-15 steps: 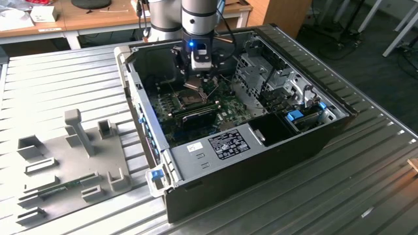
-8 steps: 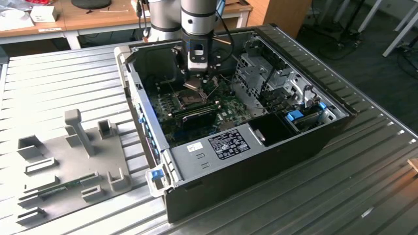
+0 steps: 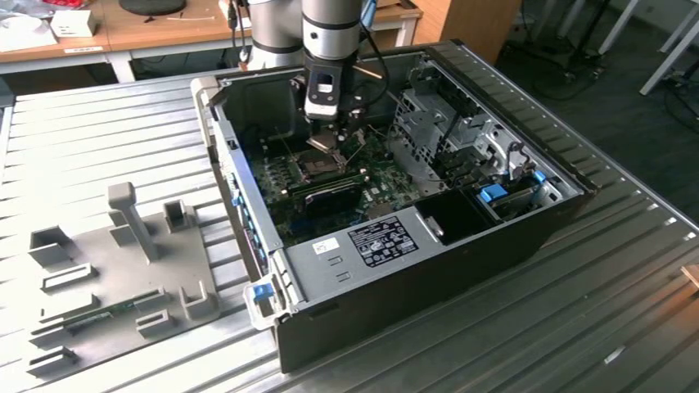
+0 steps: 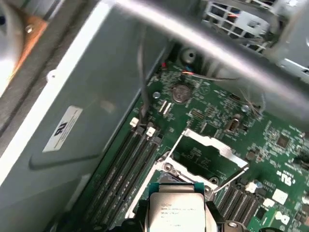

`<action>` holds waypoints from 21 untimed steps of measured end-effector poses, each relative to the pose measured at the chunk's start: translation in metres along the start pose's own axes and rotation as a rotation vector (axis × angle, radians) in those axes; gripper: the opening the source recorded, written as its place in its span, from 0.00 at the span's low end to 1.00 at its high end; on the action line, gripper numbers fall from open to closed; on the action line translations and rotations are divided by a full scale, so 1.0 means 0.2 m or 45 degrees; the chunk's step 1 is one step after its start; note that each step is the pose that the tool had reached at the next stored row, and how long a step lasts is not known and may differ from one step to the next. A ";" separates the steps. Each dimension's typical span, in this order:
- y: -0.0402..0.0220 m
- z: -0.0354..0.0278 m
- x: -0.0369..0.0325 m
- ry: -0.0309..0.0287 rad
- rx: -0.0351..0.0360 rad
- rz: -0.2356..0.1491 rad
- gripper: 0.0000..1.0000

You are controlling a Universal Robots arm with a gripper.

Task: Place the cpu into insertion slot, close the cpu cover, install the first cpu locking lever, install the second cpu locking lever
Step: 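Place the cpu into insertion slot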

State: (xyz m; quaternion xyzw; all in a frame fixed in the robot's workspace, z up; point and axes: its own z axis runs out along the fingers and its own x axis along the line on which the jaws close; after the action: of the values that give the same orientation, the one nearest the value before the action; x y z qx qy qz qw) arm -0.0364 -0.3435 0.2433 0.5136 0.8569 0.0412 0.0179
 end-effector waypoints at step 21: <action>-0.004 0.007 0.002 -0.0155 -0.0020 0.174 0.54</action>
State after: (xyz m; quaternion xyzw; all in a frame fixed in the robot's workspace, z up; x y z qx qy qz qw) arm -0.0371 -0.3435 0.2418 0.5712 0.8196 0.0399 0.0207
